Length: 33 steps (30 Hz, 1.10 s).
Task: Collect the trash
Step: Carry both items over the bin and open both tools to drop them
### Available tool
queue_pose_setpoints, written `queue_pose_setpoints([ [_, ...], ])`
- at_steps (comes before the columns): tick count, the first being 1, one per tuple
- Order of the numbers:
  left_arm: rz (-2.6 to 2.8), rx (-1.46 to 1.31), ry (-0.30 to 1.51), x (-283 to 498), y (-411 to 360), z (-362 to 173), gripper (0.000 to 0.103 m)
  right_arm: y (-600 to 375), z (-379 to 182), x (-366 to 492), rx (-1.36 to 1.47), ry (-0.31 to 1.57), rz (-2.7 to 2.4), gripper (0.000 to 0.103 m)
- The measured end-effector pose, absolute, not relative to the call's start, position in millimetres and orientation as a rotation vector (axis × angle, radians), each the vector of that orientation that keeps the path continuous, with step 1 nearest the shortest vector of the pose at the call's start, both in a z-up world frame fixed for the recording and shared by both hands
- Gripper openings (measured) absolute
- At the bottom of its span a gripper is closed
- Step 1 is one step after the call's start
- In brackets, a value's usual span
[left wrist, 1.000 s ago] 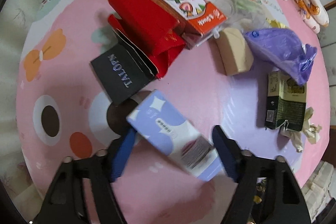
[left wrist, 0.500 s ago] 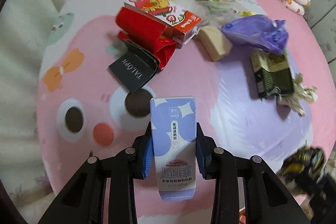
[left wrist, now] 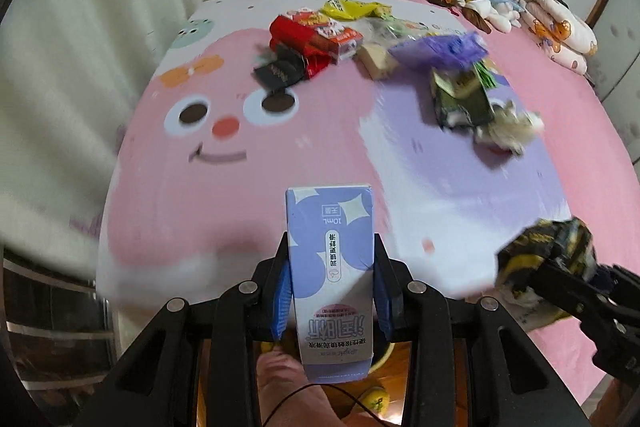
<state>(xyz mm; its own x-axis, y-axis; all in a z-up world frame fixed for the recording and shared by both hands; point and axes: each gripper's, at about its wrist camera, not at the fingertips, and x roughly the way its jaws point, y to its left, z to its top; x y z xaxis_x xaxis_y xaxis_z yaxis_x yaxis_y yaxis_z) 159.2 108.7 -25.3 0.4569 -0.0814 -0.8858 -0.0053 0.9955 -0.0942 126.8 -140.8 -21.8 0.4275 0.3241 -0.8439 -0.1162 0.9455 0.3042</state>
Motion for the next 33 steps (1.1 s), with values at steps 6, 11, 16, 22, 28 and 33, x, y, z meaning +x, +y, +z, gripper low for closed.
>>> queue_pose_setpoints([
  [6, -0.020, -0.097, 1.104, 76, 79, -43, 0.034, -155, -57, 73, 0.199, 1.180, 0.344, 0.042],
  [11, -0.022, -0.058, 1.167, 30, 62, -69, 0.034, -169, -96, 43, 0.253, 1.247, 0.330, 0.042],
  [16, -0.033, -0.057, 1.233, 9, 53, -109, 0.034, -167, -159, 14, 0.255, 1.339, 0.303, 0.042],
  [22, -0.047, -0.068, 1.342, 2, 50, -186, 0.034, -160, -245, -5, 0.250, 1.418, 0.253, 0.043],
  [28, -0.043, -0.059, 1.380, 9, 54, -274, 0.034, -155, -337, 4, 0.319, 1.436, 0.199, 0.043],
  [33, -0.055, -0.064, 1.379, 20, 55, -342, 0.034, -154, -412, 22, 0.340, 1.448, 0.149, 0.044],
])
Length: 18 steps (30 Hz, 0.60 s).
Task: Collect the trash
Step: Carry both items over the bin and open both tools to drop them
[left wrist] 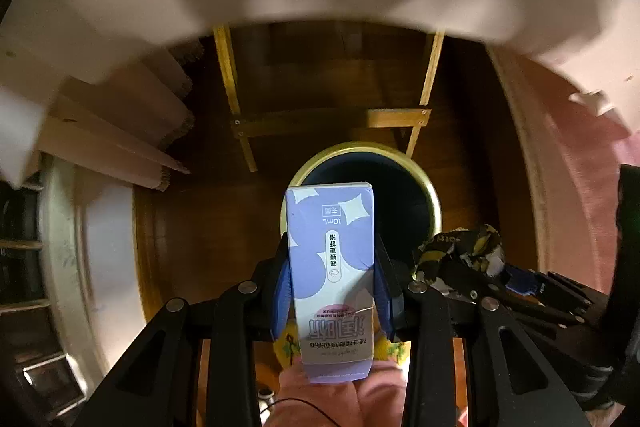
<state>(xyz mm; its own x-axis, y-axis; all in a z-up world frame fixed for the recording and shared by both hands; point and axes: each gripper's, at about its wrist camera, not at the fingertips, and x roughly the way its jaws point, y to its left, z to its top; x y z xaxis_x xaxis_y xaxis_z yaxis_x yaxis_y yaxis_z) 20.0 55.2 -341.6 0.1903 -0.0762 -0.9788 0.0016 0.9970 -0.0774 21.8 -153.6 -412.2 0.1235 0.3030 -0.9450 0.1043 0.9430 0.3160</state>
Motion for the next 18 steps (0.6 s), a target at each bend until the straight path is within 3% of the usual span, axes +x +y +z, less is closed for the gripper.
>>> queue_pose_setpoints([
  [8, -0.105, -0.088, 1.385, 51, 58, -422, 0.037, -153, -504, 41, 0.334, 1.470, 0.110, 0.046],
  [10, -0.126, -0.092, 1.400, 56, 58, -437, 0.046, -153, -518, 47, 0.332, 1.475, 0.106, 0.048],
  [11, -0.131, -0.091, 1.405, 60, 58, -443, 0.059, -153, -523, 48, 0.326, 1.476, 0.100, 0.050],
  [12, -0.132, -0.091, 1.402, 63, 61, -447, 0.069, -153, -525, 49, 0.321, 1.476, 0.095, 0.056],
  [15, -0.131, -0.087, 1.392, 68, 63, -451, 0.084, -154, -528, 54, 0.317, 1.474, 0.080, 0.069],
  [18, -0.130, -0.078, 1.379, 68, 66, -445, 0.085, -153, -524, 55, 0.331, 1.470, 0.084, 0.071],
])
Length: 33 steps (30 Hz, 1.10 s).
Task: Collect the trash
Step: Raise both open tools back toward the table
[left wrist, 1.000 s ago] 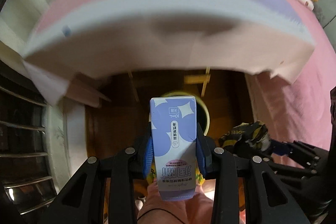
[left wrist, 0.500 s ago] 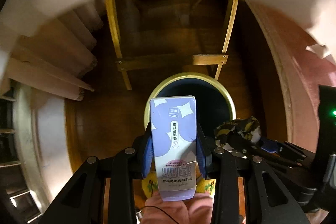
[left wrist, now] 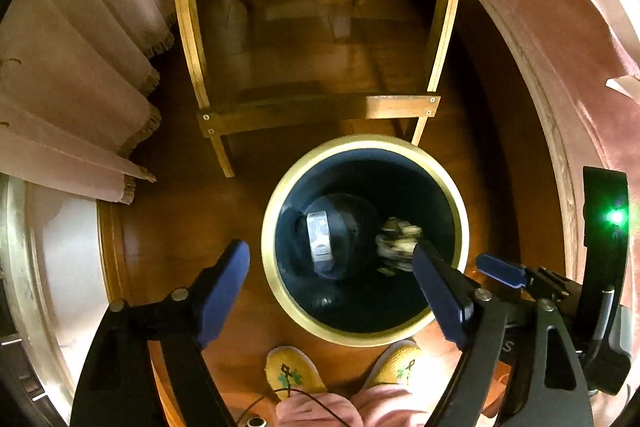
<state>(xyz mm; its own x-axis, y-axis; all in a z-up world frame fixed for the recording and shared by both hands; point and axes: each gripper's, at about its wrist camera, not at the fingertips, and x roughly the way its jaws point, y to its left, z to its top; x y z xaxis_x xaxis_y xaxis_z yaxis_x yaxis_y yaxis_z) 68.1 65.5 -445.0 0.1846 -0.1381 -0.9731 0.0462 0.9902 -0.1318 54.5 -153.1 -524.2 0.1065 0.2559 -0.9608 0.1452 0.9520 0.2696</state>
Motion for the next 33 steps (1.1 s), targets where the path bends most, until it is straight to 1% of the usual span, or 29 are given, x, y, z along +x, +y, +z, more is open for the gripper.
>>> queue_pose_setpoints([
  [3, -0.122, -0.068, 1.368, 69, 67, -434, 0.086, -151, -513, 55, 0.326, 1.463, 0.083, 0.071],
  [8, -0.112, -0.054, 1.345, 61, 68, -395, 0.086, -150, -477, 49, 0.335, 1.433, 0.076, 0.071],
  [11, -0.110, -0.044, 1.332, 55, 68, -363, 0.086, -152, -448, 44, 0.340, 1.419, 0.072, 0.072],
  [17, -0.130, -0.037, 1.287, 42, 69, -271, 0.086, -160, -370, 28, 0.349, 1.407, 0.045, 0.072],
  [23, -0.182, -0.007, 1.199, 32, 74, -153, 0.086, -165, -268, 9, 0.337, 1.381, 0.035, 0.071],
  [28, -0.227, 0.030, 1.099, 27, 79, -63, 0.086, -168, -179, -3, 0.329, 1.305, 0.031, 0.071],
  [33, -0.239, 0.032, 1.040, 32, 85, 3, 0.086, -173, -113, -8, 0.321, 1.225, 0.023, 0.071],
])
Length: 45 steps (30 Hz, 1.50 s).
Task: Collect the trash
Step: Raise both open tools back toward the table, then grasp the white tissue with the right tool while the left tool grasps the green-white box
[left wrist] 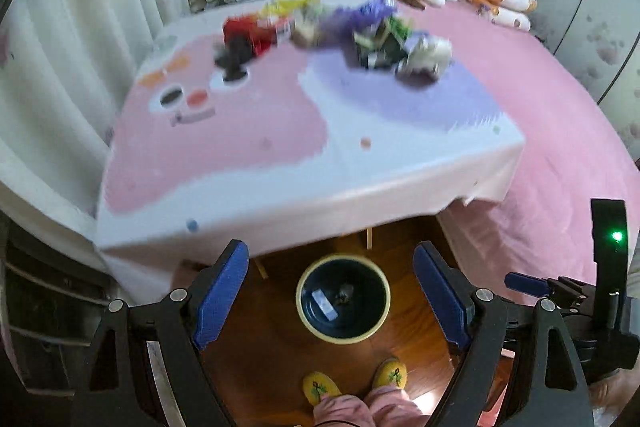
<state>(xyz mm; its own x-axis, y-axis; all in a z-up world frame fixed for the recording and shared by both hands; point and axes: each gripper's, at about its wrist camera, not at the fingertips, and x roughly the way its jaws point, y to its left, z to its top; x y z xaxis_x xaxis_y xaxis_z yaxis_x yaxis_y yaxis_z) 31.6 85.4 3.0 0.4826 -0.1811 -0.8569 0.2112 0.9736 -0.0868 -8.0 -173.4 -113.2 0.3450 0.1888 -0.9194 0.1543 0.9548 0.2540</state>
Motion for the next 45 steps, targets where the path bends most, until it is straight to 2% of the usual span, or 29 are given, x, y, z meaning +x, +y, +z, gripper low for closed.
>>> queue_pose_setpoints([
  [9, -0.262, 0.021, 0.963, 56, 95, 76, 0.086, -176, -23, 8, 0.284, 1.023, -0.004, 0.071],
  [14, -0.301, 0.017, 0.950, 72, 86, 92, 0.080, -188, 5, 30, 0.257, 0.942, -0.029, 0.071],
  [20, -0.318, 0.021, 0.948, 107, 53, 96, 0.080, -213, 20, 74, 0.194, 0.893, -0.038, 0.071],
  [30, -0.206, -0.027, 1.028, 234, -26, 59, 0.080, -294, -22, 222, 0.095, 0.918, 0.101, 0.071],
  [36, -0.083, -0.086, 1.122, 319, -70, 27, 0.080, -306, -69, 304, 0.003, 0.990, 0.266, 0.071],
  [40, -0.015, -0.117, 1.159, 345, -77, 12, 0.080, -290, -99, 335, -0.076, 1.021, 0.372, 0.071],
  [41, -0.003, -0.124, 1.164, 347, -78, 10, 0.080, -288, -103, 340, -0.094, 1.017, 0.391, 0.066],
  [42, 0.008, -0.129, 1.169, 352, -79, 7, 0.080, -286, -107, 346, -0.105, 1.016, 0.414, 0.054],
  [44, 0.023, -0.130, 1.180, 359, -82, 1, 0.080, -284, -114, 356, -0.089, 1.037, 0.458, 0.039],
  [45, 0.030, -0.131, 1.187, 364, -86, -2, 0.080, -281, -116, 360, -0.089, 1.042, 0.465, 0.035],
])
